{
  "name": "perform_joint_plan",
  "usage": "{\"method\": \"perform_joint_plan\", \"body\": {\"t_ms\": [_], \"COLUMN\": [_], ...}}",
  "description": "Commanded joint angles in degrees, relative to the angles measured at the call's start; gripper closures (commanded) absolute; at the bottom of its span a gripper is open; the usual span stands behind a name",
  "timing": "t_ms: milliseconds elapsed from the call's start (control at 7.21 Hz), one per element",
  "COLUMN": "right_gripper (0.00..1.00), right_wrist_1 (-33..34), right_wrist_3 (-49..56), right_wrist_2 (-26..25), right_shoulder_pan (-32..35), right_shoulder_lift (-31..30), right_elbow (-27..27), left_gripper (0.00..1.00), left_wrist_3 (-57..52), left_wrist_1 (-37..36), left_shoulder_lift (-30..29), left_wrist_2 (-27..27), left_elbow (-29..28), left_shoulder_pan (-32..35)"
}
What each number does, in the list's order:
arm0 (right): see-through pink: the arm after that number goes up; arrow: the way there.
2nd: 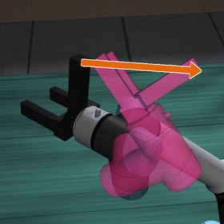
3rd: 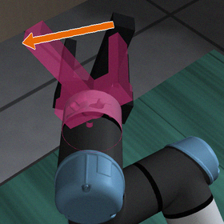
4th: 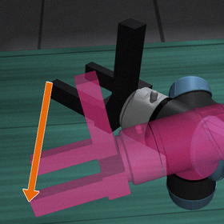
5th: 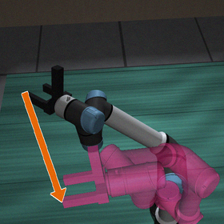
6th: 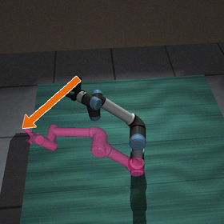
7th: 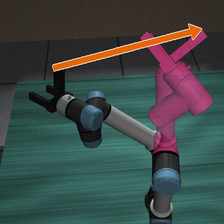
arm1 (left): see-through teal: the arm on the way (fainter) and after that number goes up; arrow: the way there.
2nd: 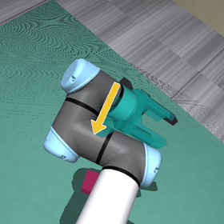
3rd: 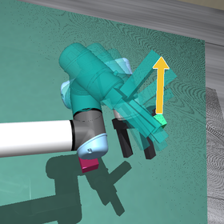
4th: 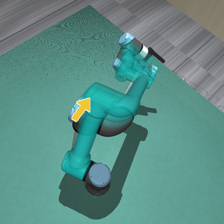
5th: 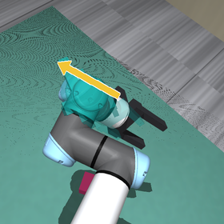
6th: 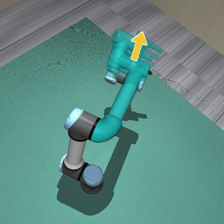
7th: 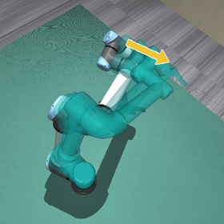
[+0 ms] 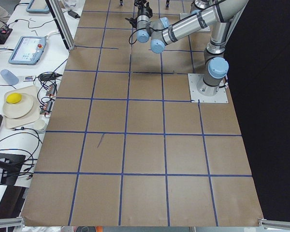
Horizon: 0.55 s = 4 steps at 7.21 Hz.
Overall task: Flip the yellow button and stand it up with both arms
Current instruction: 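Open the left gripper and withdraw it while the right gripper pulls the button away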
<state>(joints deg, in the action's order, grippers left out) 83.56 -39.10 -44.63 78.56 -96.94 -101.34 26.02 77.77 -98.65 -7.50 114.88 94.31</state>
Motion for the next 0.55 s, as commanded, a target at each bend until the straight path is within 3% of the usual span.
{"method": "perform_joint_plan", "body": {"t_ms": [0,277,416], "right_gripper": [0.81,0.81,0.81], "right_wrist_1": [0.3,-0.3,-0.3], "right_wrist_3": [1.3,5.8,14.1], "right_wrist_2": [-4.7,-10.1,-15.6], "right_shoulder_pan": [-1.1,-3.3,-3.8], "right_shoulder_lift": [-0.1,-0.1,-0.1], "right_elbow": [1.0,4.4,5.0], "left_gripper": [0.01,0.00,0.00], "left_wrist_3": [5.1,9.9,10.7], "left_wrist_1": [-0.3,0.9,1.7], "left_shoulder_lift": [0.5,0.6,0.6], "left_wrist_2": [13.6,30.1,39.7], "left_elbow": [-6.2,-16.3,-20.2], "left_shoulder_pan": [0.0,0.1,0.4]}}
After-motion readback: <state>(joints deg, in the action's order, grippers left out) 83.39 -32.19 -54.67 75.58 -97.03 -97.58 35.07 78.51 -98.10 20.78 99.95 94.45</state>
